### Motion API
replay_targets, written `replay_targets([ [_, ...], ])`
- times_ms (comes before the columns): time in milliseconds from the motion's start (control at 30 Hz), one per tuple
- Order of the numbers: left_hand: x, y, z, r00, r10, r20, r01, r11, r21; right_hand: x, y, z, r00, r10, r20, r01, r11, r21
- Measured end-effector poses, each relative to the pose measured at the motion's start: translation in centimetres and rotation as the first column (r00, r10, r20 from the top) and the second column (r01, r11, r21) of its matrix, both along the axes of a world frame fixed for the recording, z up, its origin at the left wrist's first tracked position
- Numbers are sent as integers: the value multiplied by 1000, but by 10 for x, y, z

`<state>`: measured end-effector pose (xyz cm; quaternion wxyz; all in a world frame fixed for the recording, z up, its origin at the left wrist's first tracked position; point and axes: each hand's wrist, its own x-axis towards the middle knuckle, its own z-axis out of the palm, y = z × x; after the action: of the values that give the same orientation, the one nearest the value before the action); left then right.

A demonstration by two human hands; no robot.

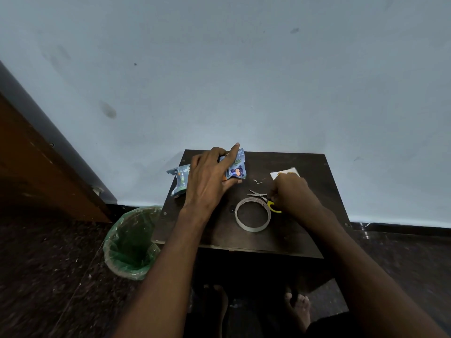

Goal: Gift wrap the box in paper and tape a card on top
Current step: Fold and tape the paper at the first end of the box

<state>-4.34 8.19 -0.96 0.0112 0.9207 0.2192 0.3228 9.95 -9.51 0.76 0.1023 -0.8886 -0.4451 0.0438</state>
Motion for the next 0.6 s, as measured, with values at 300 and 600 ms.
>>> replay_targets([
  [300, 9, -4, 1, 1000, 1, 11, -1, 1000, -3, 0, 37, -15, 990, -89, -108, 114, 959, 259],
  [600, 36, -16, 4, 1000, 10, -14, -11, 999, -41, 6, 46, -32, 991, -105, 79, 84, 968, 238],
])
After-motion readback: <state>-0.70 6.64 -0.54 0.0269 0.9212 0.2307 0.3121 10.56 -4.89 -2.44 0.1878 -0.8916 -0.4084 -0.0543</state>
